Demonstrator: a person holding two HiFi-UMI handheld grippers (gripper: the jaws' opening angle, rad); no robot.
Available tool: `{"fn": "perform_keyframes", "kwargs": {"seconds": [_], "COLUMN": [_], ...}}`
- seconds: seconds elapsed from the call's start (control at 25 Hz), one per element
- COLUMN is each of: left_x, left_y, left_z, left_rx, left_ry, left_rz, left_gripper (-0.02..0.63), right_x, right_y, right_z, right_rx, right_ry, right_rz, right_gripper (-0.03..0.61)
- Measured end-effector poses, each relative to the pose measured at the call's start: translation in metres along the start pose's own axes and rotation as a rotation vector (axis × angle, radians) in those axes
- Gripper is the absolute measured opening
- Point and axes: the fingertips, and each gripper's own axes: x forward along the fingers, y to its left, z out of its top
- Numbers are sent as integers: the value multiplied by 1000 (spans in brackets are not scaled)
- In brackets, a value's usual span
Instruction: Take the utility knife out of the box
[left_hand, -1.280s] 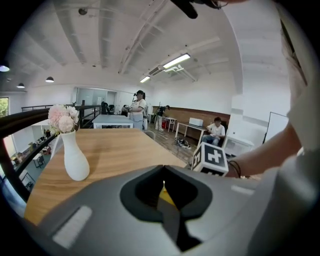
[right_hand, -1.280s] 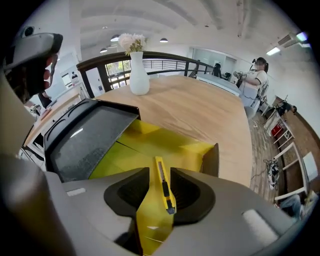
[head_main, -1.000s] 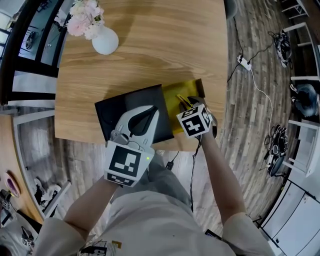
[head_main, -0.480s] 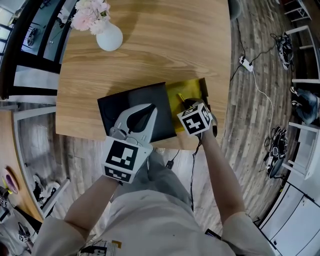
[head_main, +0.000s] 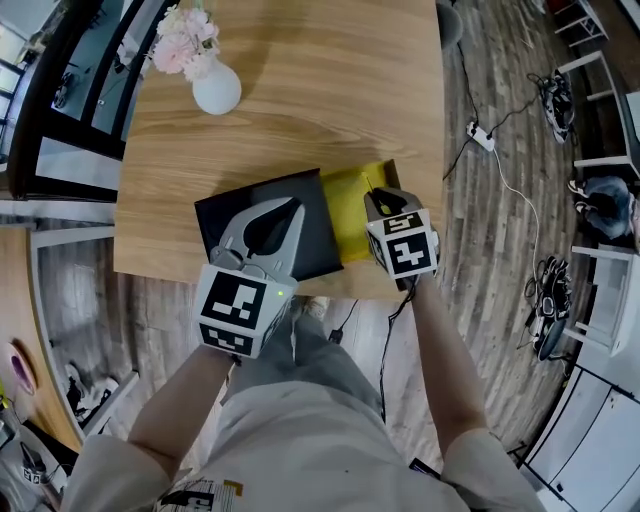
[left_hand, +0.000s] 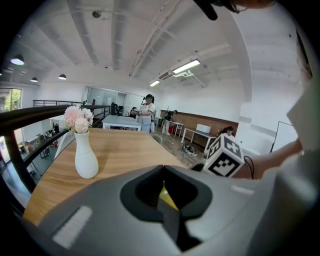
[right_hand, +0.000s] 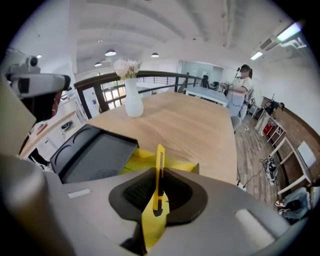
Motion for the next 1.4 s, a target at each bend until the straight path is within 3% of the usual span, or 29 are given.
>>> {"fn": "perform_keyframes", "kwargs": {"seconds": [0.44,0.64,1.08,1.4], "left_x": [-48,-79,-129,-158], "left_y": [-28,-57,-100,-125], "left_z": [101,152,211,236], "left_rx": [91,172,242,265], "left_ry": [-181,-274,-394,-453], "left_rz": [10,11,9,-13], "left_gripper": [2,2,2,2], "right_x": [-145,-233,-396,-471], "right_y": [-23,-24,-30,-32], "right_z": [90,119,127,110], "right_rx": [124,119,101,115], "right_ry": [-381,-550,-815,-924], "right_rz": [-47,-76,-193,-279], "right_gripper": [48,48,48,48]}}
